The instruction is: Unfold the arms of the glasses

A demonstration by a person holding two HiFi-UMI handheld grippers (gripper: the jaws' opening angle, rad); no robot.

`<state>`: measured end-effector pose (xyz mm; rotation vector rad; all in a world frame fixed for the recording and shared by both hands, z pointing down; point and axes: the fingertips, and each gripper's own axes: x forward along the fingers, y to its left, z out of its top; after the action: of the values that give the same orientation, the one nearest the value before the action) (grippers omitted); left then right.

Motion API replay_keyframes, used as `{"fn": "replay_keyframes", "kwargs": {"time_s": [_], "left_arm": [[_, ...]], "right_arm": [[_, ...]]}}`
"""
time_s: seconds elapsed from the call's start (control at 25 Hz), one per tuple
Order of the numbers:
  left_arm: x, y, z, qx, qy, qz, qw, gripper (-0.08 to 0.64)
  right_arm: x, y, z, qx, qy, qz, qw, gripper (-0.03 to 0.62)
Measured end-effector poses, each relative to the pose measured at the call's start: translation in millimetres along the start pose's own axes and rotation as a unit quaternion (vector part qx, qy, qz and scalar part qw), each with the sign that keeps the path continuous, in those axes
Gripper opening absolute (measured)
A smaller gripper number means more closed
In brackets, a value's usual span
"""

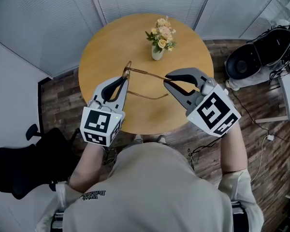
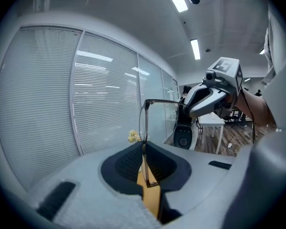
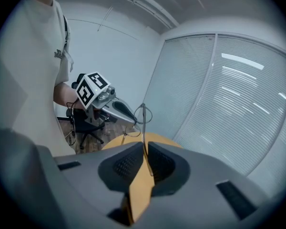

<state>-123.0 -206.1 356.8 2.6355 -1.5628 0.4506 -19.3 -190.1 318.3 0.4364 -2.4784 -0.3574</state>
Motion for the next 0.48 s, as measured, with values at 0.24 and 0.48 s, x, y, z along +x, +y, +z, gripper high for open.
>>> {"fn": "replay_keyframes", "kwargs": {"time_s": [0.24, 0.48], "left_arm": [[-0.6, -7.1, 2.0, 0.000, -0.003, -0.004, 1.0000, 0.038], [-1.4, -3.6, -3.8, -0.007, -0.002, 0.004, 1.0000, 0.038]], "right_arm": [[-11.5, -2.5, 7.0, -0.010, -0.003, -0.018, 1.000, 0.048], [-7.6, 2.6, 1.7, 0.004, -0.014, -0.021, 1.000, 0.049]]}}
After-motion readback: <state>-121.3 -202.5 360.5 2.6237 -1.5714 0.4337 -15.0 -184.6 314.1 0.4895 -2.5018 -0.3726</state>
